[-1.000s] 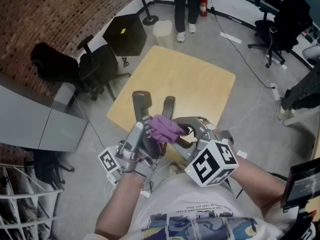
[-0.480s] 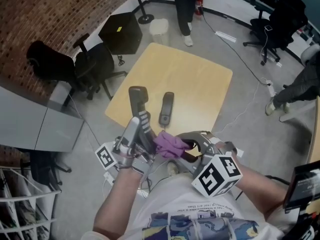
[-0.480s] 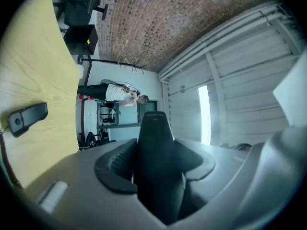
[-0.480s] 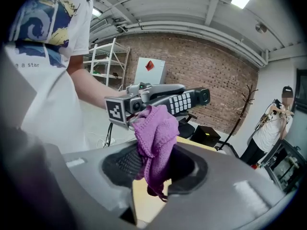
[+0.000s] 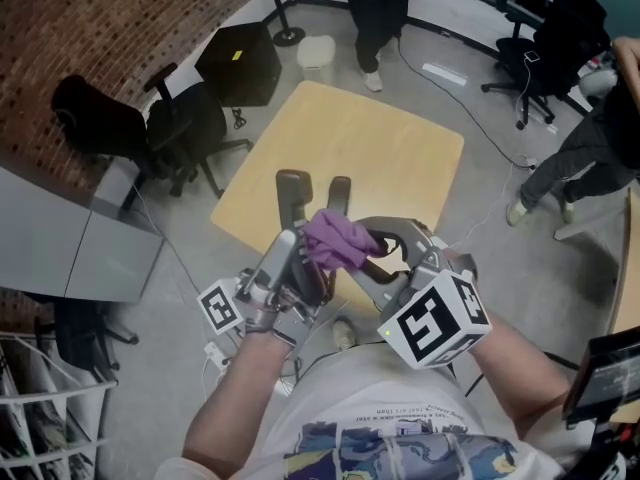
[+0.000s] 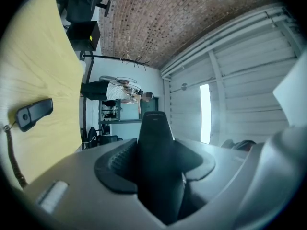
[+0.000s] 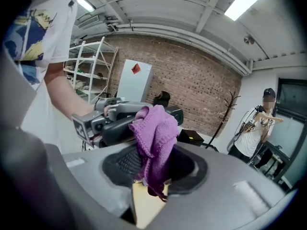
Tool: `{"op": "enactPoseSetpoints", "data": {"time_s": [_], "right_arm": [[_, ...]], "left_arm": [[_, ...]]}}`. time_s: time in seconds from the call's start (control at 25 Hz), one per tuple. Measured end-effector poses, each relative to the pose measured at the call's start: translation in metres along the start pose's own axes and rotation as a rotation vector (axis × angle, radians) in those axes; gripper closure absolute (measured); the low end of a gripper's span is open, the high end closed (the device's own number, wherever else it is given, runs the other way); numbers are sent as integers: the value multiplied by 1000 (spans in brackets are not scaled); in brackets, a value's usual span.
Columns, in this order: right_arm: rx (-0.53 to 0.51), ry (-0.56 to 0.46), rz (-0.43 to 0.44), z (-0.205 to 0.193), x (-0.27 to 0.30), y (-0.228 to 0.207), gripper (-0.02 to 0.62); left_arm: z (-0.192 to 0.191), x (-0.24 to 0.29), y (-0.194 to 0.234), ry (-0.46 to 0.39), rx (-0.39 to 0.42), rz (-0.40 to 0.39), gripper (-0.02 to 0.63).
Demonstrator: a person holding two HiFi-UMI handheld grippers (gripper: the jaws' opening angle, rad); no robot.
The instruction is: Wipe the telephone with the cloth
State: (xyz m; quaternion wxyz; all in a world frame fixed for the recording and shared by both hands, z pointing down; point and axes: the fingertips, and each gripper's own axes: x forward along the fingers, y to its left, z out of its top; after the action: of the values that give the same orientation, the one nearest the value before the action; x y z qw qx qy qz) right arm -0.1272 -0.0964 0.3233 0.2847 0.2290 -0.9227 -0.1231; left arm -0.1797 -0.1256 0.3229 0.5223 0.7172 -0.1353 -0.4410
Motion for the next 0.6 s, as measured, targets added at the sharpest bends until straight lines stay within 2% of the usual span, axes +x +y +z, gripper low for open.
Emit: {"op": "enactPoseSetpoints", "data": {"time_s": [0.16, 0.6], "right_arm": [[3, -17, -1, 14, 4, 3, 463], [-68, -12, 137, 17, 1, 62, 463]], "left_arm": [[1, -8, 2, -27, 1, 18, 348], [14, -21, -6, -82, 15, 19, 348]]}}
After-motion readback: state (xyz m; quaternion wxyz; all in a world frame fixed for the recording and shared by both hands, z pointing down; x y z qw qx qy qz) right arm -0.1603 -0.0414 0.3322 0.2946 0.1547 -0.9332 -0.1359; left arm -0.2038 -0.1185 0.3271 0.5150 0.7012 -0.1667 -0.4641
